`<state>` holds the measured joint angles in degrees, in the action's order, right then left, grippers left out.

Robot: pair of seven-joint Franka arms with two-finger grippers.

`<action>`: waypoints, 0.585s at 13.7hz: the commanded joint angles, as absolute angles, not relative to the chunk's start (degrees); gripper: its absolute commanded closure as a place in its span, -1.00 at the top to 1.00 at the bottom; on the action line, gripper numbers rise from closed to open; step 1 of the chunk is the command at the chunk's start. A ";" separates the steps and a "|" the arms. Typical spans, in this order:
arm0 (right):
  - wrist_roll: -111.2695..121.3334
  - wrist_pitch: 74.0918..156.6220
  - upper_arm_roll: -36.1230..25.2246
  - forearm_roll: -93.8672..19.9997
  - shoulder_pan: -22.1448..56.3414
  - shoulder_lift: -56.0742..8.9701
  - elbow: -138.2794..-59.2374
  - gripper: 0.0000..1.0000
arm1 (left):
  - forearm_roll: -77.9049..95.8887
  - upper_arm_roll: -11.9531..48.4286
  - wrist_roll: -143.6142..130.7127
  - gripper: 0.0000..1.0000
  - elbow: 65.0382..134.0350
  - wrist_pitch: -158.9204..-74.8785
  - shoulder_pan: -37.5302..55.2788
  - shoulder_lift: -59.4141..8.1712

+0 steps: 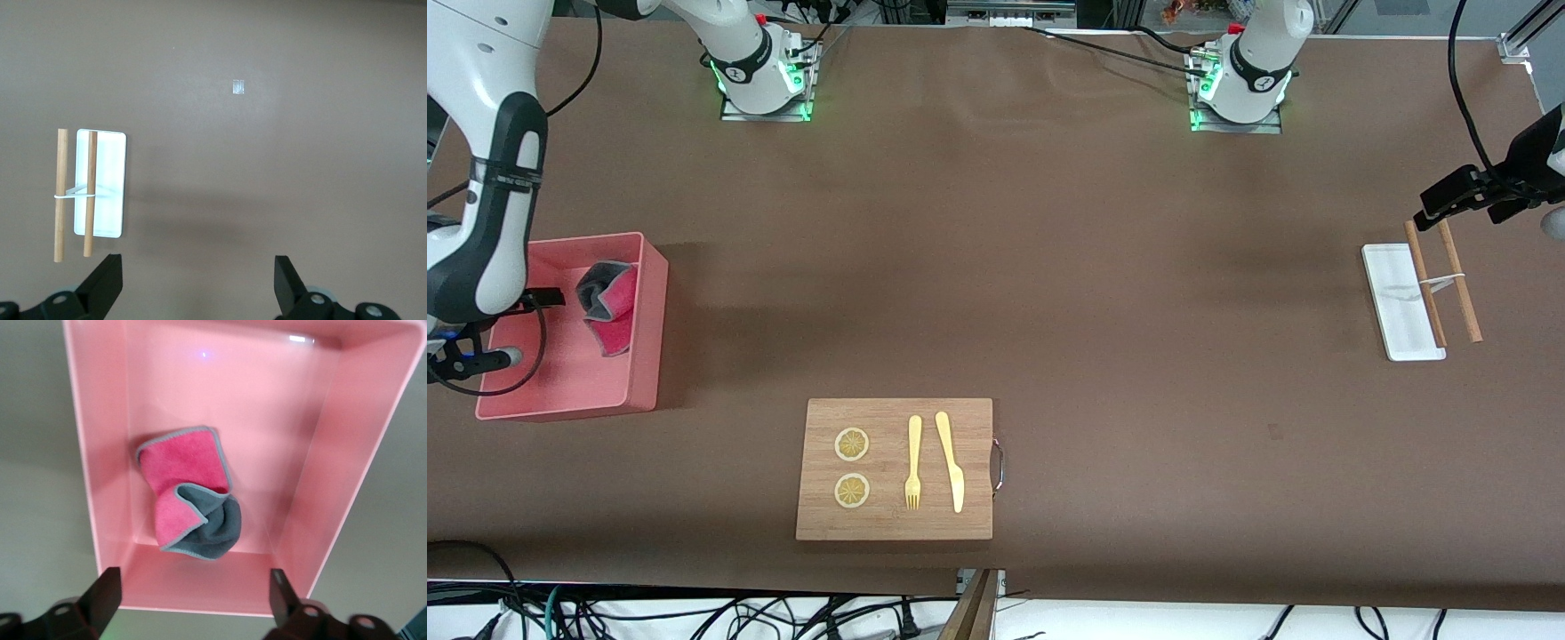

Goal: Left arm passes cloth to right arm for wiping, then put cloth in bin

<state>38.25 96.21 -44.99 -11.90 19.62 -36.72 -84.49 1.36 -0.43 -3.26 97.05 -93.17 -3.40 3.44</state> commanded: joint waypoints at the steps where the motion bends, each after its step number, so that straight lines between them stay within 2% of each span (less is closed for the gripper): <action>1: 38.67 91.08 -44.48 -13.36 19.34 -34.28 -79.84 1.00 | 0.79 -0.70 -0.61 1.00 95.89 -91.50 -4.13 3.52; 5: 31.31 82.55 -43.69 -13.27 19.78 -32.53 -73.49 1.00 | 0.88 -0.35 -0.79 1.00 95.80 -91.41 -3.96 2.99; 8: 21.75 80.16 -34.93 -8.99 17.85 -26.39 -73.04 1.00 | 1.05 -0.26 -0.88 1.00 94.14 -91.41 -3.96 1.77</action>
